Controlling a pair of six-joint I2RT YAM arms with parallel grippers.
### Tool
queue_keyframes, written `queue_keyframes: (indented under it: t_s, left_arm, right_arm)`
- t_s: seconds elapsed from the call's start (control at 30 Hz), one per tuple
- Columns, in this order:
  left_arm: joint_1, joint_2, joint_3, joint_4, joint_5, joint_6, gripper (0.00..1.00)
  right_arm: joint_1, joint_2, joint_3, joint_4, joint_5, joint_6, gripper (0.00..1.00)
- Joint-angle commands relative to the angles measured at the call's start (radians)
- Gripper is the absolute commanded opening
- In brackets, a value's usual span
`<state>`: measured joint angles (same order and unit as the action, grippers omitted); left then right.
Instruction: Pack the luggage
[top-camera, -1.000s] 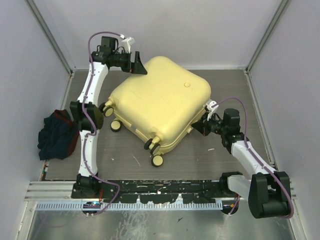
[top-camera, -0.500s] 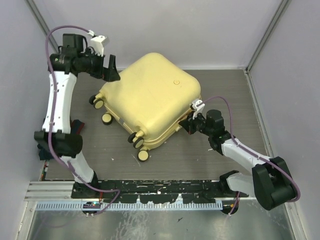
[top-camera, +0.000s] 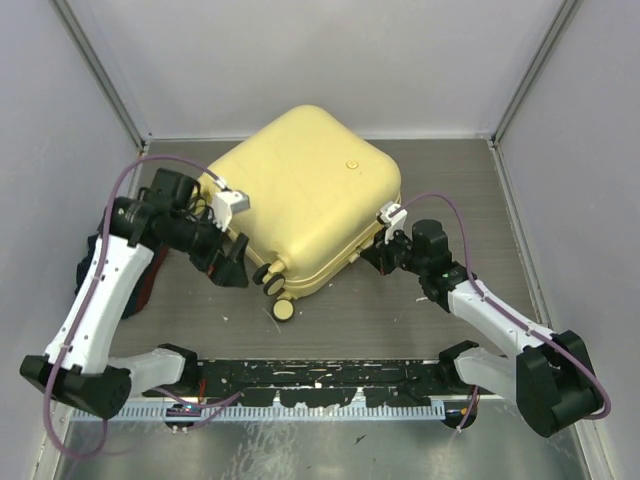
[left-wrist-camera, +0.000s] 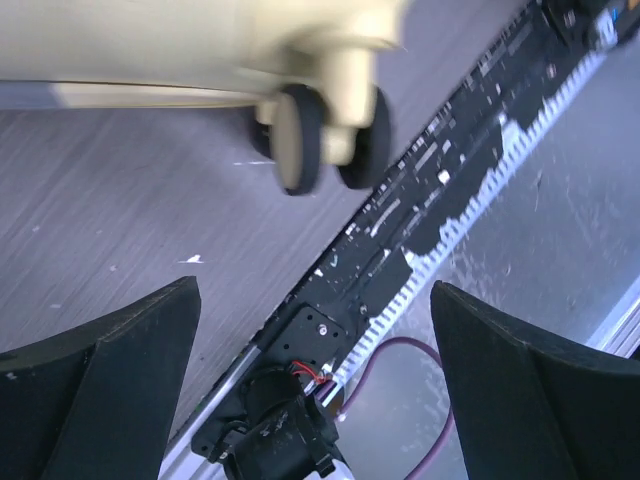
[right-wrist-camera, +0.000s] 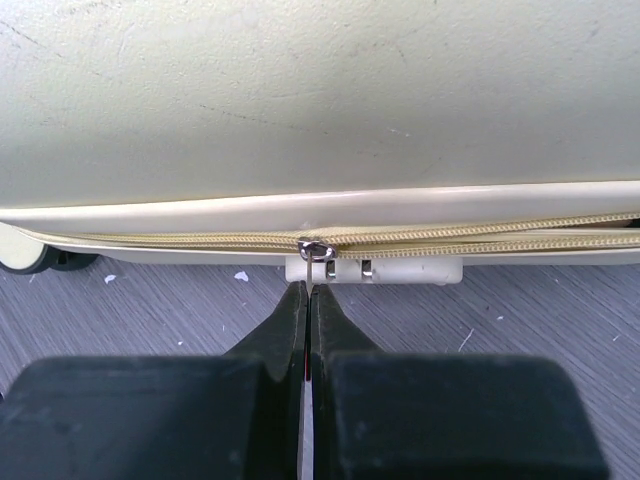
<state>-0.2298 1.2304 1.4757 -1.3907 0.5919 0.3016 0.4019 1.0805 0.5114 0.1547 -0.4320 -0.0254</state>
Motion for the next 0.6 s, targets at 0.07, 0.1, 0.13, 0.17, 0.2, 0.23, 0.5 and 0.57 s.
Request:
queue_keyframes:
  t_s: [0.07, 0.1, 0.13, 0.17, 0.2, 0.23, 0.5, 0.57]
  left_arm:
    - [-0.193, -0.111, -0.119, 0.17, -0.122, -0.111, 0.99]
    - [-0.21, -0.111, -0.132, 0.19, -0.13, -0.13, 0.99]
    - [-0.229, -0.11, -0.146, 0.216, -0.142, -0.151, 0.98]
    - [-0.248, -0.108, -0.161, 0.24, -0.155, -0.167, 0.99]
    - [-0.273, -0.106, -0.179, 0.269, -0.17, -0.18, 0.98]
    - [-0.296, -0.104, -0.193, 0.295, -0.185, -0.185, 0.98]
    - [-0.431, -0.01, -0.2, 0.398, -0.321, -0.184, 0.98]
    - [-0.471, 0.0, -0.215, 0.41, -0.349, -0.179, 0.93]
  right_arm:
    - [0.009, -0.023, 0.031, -0.01, -0.004, -0.04, 0.0]
    - [0.008, -0.013, 0.029, 0.001, 0.004, -0.043, 0.01]
    - [0.008, -0.003, 0.03, 0.01, 0.013, -0.043, 0.0]
    - [0.008, 0.005, 0.031, 0.02, 0.024, -0.043, 0.0]
    - [0.008, 0.009, 0.03, 0.029, 0.032, -0.044, 0.0]
    - [0.008, 0.009, 0.028, 0.038, 0.037, -0.046, 0.0]
    - [0.008, 0.019, 0.041, 0.042, 0.068, -0.042, 0.0]
    - [0.008, 0.027, 0.045, 0.049, 0.08, -0.038, 0.01]
